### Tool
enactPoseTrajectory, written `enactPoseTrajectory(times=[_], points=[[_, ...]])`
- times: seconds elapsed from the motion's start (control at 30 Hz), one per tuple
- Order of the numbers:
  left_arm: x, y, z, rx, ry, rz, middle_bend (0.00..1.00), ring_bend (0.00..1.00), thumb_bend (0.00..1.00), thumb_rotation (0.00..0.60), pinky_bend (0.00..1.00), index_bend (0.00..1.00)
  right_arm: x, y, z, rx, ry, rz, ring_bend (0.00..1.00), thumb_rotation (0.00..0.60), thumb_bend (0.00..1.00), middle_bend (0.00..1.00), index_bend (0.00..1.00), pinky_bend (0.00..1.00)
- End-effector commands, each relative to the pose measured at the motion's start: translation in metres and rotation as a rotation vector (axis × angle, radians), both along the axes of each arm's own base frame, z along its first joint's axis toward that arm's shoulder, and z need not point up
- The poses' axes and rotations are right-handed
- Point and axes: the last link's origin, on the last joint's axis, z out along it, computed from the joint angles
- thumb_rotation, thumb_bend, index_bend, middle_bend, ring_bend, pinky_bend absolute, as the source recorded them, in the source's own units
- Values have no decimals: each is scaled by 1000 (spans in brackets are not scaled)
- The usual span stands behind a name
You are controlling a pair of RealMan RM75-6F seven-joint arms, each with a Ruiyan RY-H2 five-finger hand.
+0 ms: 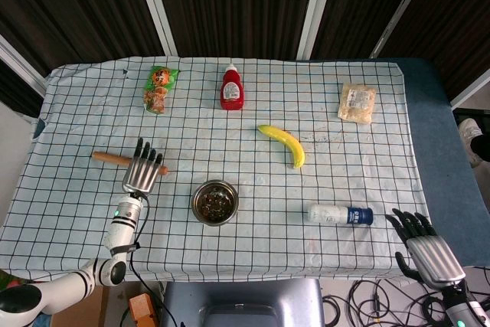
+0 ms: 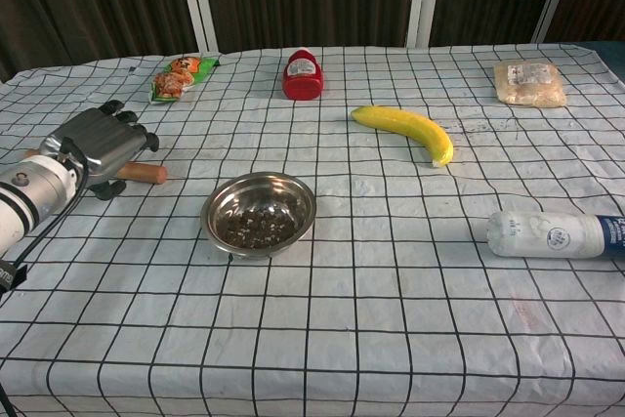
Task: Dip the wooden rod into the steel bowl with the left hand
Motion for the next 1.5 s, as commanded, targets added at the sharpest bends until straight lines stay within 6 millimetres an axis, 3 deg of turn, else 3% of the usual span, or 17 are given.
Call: enactPoseTrajectory(times=[0.03, 0.3, 0.7, 1.07, 1.23, 1.5], points=[[-1, 0, -1, -3, 0, 3, 229, 95, 377, 600, 8, 258, 0, 0, 0, -2, -1, 0, 0, 600, 483, 0, 0, 0], [-6, 5, -2, -6, -9, 0, 272, 132, 376, 600, 31, 312, 0, -1, -1, -3, 3, 0, 0, 600, 483, 0, 0, 0], [-10, 13, -9, -13, -25, -11, 352, 195, 377, 600, 38, 529, -2, 0, 7, -38, 2, -12, 0, 600, 483, 0, 0, 0], [-8, 14, 4, 69, -139, -30, 479, 286, 488, 600, 102, 652, -2, 1, 6, -28, 6, -12, 0, 600, 483, 0, 0, 0], [-3, 8, 18, 120, -448, 6, 571, 352, 500, 600, 151, 662, -2, 2, 5, -25, 7, -11, 0, 600, 483, 0, 0, 0], [0, 10, 51, 295, -1078, 57, 586, 385, 548, 600, 310, 674, -1, 4, 4, -17, 9, -4, 0, 600, 483, 0, 0, 0]])
